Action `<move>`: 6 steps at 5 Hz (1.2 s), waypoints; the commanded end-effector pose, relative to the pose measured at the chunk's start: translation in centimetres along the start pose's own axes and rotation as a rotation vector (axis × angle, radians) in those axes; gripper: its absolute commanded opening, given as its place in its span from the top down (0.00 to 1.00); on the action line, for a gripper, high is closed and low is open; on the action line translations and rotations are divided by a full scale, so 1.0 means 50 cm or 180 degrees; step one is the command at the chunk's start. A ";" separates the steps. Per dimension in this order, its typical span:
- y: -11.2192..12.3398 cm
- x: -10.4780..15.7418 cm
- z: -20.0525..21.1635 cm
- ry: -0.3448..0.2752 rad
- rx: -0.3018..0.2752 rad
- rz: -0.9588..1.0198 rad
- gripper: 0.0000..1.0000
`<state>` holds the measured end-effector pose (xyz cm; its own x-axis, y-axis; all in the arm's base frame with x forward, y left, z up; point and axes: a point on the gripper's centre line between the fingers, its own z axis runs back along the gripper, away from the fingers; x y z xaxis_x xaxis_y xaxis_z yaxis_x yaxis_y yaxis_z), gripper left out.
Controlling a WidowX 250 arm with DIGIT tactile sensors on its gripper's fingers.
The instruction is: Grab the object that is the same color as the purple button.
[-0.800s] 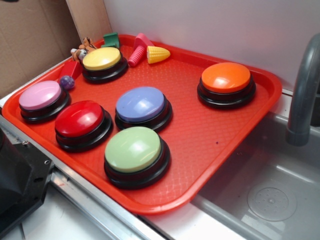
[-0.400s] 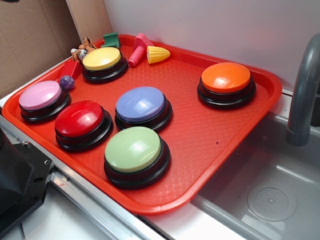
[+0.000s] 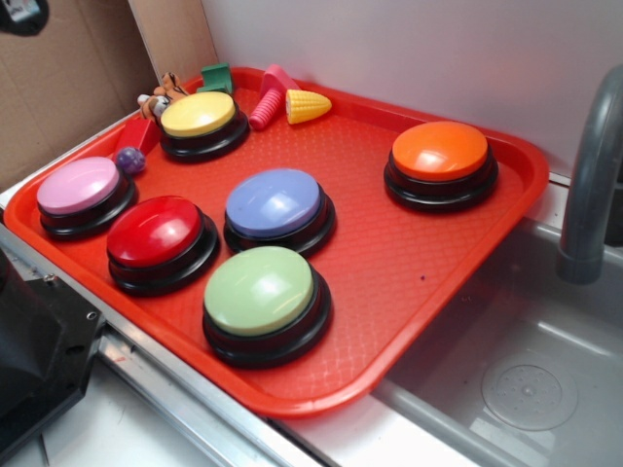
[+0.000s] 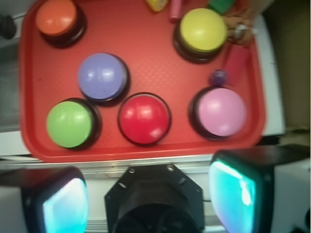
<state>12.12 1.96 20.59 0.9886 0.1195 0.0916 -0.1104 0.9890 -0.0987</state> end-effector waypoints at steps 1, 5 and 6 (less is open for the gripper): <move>0.115 0.010 -0.079 -0.0177 0.0197 0.0874 0.00; 0.235 0.162 -0.247 -0.0351 0.0424 0.1137 0.00; 0.235 0.177 -0.263 -0.0360 0.0490 0.1033 0.00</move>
<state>20.37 13.10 6.10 0.8845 0.4435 0.1446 -0.4484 0.8938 0.0014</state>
